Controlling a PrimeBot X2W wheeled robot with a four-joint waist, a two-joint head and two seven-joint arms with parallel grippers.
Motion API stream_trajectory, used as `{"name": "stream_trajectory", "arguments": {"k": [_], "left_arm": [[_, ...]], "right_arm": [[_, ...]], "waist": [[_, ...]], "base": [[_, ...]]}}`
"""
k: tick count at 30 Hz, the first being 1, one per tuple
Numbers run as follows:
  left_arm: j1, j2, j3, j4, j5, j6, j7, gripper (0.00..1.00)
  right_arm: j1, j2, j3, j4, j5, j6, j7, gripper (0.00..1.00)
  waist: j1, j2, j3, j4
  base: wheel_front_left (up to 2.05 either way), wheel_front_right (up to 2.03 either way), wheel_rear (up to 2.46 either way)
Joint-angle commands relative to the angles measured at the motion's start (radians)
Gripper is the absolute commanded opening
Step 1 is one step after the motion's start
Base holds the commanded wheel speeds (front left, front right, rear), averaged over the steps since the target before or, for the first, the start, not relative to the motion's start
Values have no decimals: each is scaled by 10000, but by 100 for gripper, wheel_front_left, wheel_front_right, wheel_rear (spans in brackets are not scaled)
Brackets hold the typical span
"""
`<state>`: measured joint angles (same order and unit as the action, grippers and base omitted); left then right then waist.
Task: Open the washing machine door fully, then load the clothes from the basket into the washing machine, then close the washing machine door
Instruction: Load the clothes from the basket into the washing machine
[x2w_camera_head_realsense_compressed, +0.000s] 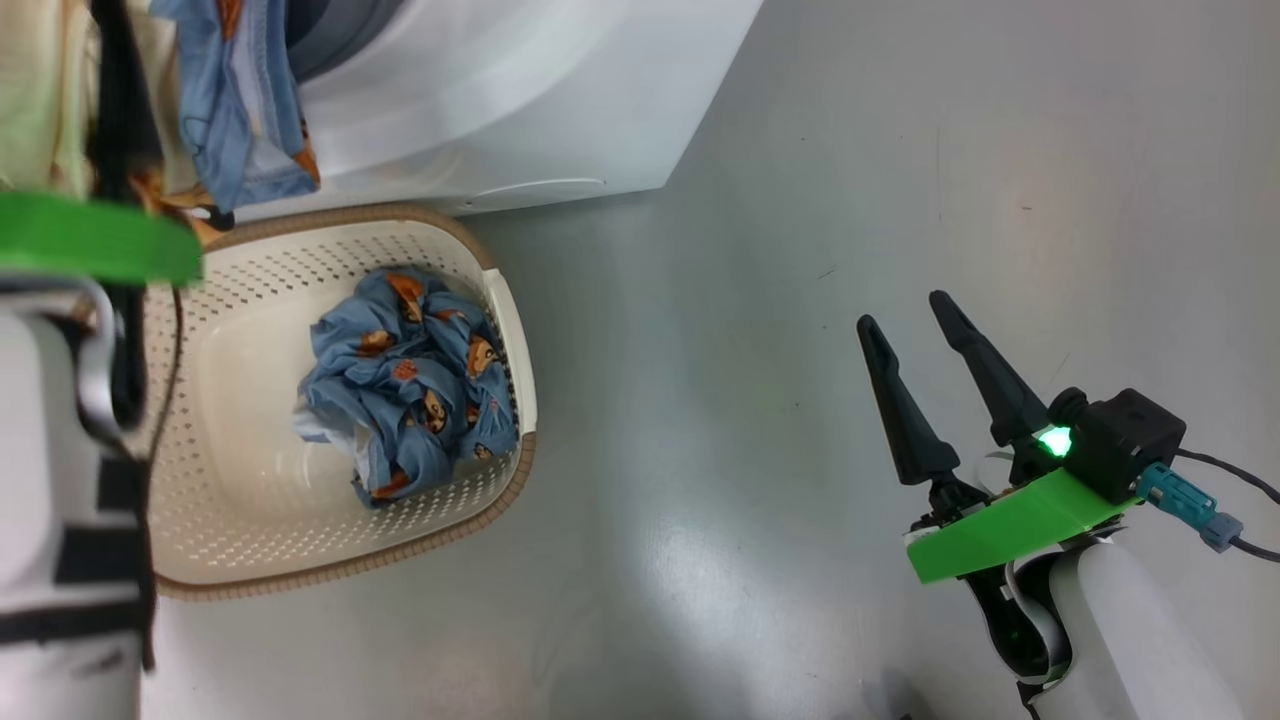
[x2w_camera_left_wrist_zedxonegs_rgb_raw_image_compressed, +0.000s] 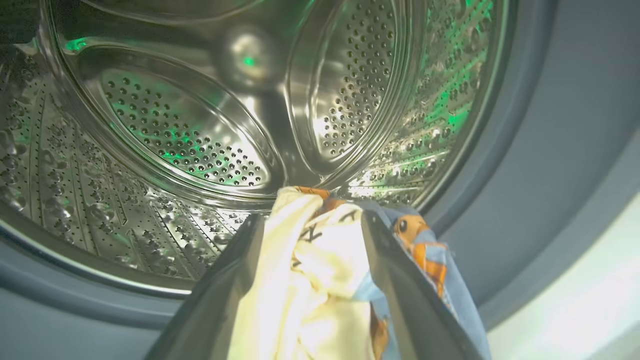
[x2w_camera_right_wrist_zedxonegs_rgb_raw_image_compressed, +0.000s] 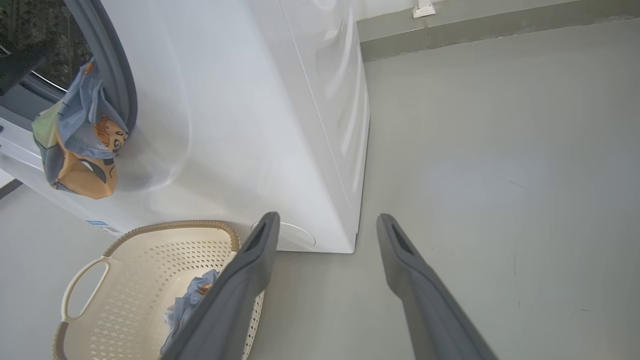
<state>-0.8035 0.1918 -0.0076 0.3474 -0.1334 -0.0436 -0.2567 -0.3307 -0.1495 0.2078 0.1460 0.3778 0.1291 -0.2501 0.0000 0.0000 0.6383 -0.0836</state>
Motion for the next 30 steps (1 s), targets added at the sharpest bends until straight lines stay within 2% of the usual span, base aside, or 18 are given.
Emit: {"name": "stream_trajectory", "arguments": {"k": [1, 8, 17, 30], "left_arm": [[382, 377, 279, -406, 52, 98, -51, 100], [2019, -130, 600, -1425, -110, 241, -51, 100], [3360, -760, 1066, -2574, -249, 521, -51, 100], [5647, -1212, 1336, -3232, -262, 696, -51, 100]], "right_arm": [[139, 17, 160, -188, -47, 16, -117, 100], [198, -13, 130, -133, -18, 16, -117, 100], [161, -8, 194, -100, 22, 16, -117, 100], [228, -54, 261, -77, 29, 16, -117, 100]], "waist": [[0, 0, 1, 8], [0, 0, -34, 120], [0, 0, -132, 198], [0, 0, -320, 180]], "base": [[0, 0, 0], [0, 0, 0], [0, 0, 0], [0, 0, 0]]}}
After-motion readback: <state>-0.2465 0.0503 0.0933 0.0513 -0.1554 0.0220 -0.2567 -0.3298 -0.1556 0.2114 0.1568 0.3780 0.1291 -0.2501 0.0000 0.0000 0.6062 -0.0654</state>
